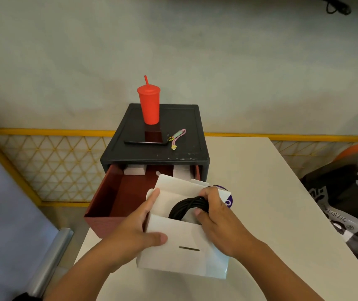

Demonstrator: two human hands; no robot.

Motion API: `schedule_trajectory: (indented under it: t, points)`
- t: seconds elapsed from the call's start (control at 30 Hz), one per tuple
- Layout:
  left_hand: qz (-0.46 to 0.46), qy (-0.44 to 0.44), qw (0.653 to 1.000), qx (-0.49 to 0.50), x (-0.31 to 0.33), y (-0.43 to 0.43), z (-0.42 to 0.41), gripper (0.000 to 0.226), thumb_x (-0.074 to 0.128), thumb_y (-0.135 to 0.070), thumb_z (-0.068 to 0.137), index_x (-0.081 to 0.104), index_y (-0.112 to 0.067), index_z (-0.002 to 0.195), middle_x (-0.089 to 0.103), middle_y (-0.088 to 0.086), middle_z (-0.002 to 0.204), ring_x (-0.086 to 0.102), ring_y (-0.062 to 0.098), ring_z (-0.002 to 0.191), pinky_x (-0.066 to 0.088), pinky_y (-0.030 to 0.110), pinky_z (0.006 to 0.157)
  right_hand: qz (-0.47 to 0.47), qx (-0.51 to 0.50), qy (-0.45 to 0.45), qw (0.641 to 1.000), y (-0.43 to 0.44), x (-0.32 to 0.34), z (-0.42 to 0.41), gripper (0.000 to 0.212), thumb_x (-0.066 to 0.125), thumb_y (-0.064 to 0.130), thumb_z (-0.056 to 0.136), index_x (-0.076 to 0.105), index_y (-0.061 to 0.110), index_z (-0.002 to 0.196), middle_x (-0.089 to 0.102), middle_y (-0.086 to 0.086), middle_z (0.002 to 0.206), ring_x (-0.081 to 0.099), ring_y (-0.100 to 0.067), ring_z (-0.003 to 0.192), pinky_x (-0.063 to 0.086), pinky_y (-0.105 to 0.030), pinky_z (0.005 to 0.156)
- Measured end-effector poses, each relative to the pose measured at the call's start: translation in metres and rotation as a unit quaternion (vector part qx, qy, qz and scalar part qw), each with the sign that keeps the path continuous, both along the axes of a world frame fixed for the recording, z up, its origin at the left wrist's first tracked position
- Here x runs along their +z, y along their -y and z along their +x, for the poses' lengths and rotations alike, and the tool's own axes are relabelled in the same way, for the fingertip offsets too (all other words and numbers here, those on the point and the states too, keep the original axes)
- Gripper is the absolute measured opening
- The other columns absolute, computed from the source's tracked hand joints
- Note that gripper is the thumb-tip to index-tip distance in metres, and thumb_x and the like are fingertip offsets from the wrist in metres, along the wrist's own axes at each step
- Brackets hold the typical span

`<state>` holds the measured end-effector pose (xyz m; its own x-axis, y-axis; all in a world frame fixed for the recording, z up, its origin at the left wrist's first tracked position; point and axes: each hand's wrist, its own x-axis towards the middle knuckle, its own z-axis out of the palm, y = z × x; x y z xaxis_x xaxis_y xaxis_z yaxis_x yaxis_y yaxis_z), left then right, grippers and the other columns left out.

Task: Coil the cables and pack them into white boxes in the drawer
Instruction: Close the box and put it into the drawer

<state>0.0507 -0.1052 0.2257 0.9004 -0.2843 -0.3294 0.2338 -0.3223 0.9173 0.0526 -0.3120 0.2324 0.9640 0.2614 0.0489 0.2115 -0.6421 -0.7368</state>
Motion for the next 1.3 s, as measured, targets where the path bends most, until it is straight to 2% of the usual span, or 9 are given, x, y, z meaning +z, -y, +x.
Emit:
schedule_trajectory:
  t: [0.17, 0.33, 0.43, 0.53, 0.73, 0.8, 0.87, 1.03, 1.3]
  points:
    - [-0.048, -0.024, 0.998, 0.016, -0.045, -0.002, -0.005, 0.095, 0.062, 0.013, 0.078, 0.024, -0.062, 0.122, 0.045, -0.013, 0.129, 0.054, 0.015, 0.112, 0.053, 0.031, 0.085, -0.052, 0.014, -0.049, 0.997, 0.006, -0.044, -0.004, 0.014, 0.047, 0.021, 0.095, 0.035, 0.028, 0.097, 0.049, 0.008, 0.095, 0.048, -0.003, 0.078, 0.039, -0.011, 0.062]
    - [0.0, 0.015, 1.0, 0.018, -0.096, -0.003, -0.017, 0.097, 0.054, 0.011, 0.073, 0.024, -0.069, 0.12, 0.036, -0.02, 0.138, 0.051, 0.006, 0.115, 0.051, 0.022, 0.081, -0.12, -0.013, -0.049, 0.991, 0.009, -0.088, -0.012, 0.017, 0.047, 0.016, 0.095, 0.043, 0.025, 0.082, 0.044, 0.005, 0.099, 0.048, -0.007, 0.08, 0.038, -0.006, 0.068]
    - [0.048, 0.029, 0.998, -0.005, -0.113, 0.001, -0.023, 0.09, 0.049, 0.012, 0.082, 0.015, -0.06, 0.124, 0.017, -0.03, 0.141, 0.028, -0.002, 0.13, 0.038, 0.008, 0.091, -0.154, -0.026, -0.074, 0.985, 0.008, -0.11, -0.018, 0.012, 0.044, 0.015, 0.096, 0.054, 0.019, 0.09, 0.057, -0.002, 0.104, 0.053, -0.011, 0.085, 0.041, -0.01, 0.074]
    - [0.075, 0.03, 0.997, 0.017, -0.126, 0.0, -0.026, 0.086, 0.051, 0.01, 0.085, 0.014, -0.054, 0.128, 0.015, -0.028, 0.14, 0.018, 0.002, 0.136, 0.025, 0.024, 0.11, -0.142, -0.031, -0.071, 0.987, 0.006, -0.121, -0.021, 0.019, 0.046, 0.017, 0.096, 0.06, 0.015, 0.108, 0.06, -0.001, 0.114, 0.054, -0.009, 0.091, 0.035, -0.003, 0.076]
    - [0.095, 0.054, 0.991, 0.073, -0.134, 0.007, -0.025, 0.077, 0.057, 0.005, 0.086, 0.019, -0.038, 0.138, 0.036, -0.014, 0.138, 0.031, 0.013, 0.135, 0.032, 0.029, 0.106, -0.087, -0.055, 0.02, 0.995, 0.013, -0.128, -0.029, 0.023, 0.052, 0.011, 0.092, 0.068, 0.016, 0.107, 0.065, 0.003, 0.11, 0.06, -0.009, 0.097, 0.032, 0.003, 0.084]
    - [0.091, 0.061, 0.991, 0.08, -0.135, 0.008, -0.026, 0.074, 0.056, 0.006, 0.087, 0.015, -0.041, 0.127, 0.039, -0.023, 0.124, 0.037, 0.009, 0.126, 0.033, 0.022, 0.101, 0.003, -0.19, 0.053, 0.98, 0.02, -0.131, -0.035, 0.021, 0.057, 0.007, 0.088, 0.064, 0.022, 0.1, 0.064, 0.006, 0.097, 0.061, -0.012, 0.091, 0.041, -0.002, 0.075]
    - [0.083, 0.052, 0.991, 0.09, -0.139, 0.008, -0.027, 0.076, 0.057, 0.005, 0.087, 0.013, -0.038, 0.132, 0.04, -0.012, 0.136, 0.037, 0.014, 0.129, 0.033, 0.026, 0.104, 0.078, -0.273, -0.013, 0.959, 0.026, -0.133, -0.038, 0.029, 0.059, 0.008, 0.087, 0.053, 0.024, 0.11, 0.056, 0.008, 0.1, 0.057, -0.016, 0.099, 0.042, -0.009, 0.073]
    - [0.112, 0.032, 0.991, 0.062, -0.141, 0.011, -0.024, 0.078, 0.052, -0.006, 0.093, 0.004, -0.03, 0.148, 0.018, -0.002, 0.156, 0.028, 0.022, 0.14, 0.029, 0.033, 0.109, 0.041, -0.188, -0.172, 0.966, 0.022, -0.138, -0.034, 0.055, 0.052, 0.024, 0.093, 0.029, 0.022, 0.143, 0.043, 0.006, 0.138, 0.045, -0.014, 0.123, 0.037, -0.028, 0.101]
    - [0.217, 0.061, 0.974, 0.04, -0.149, 0.009, -0.022, 0.069, 0.049, -0.019, 0.096, 0.006, -0.024, 0.149, 0.036, 0.003, 0.148, 0.049, 0.014, 0.117, 0.033, 0.024, 0.103, -0.004, -0.167, -0.163, 0.972, 0.023, -0.14, -0.028, 0.055, 0.055, 0.021, 0.092, 0.029, 0.028, 0.14, 0.046, 0.005, 0.135, 0.049, -0.008, 0.102, 0.046, -0.024, 0.09]
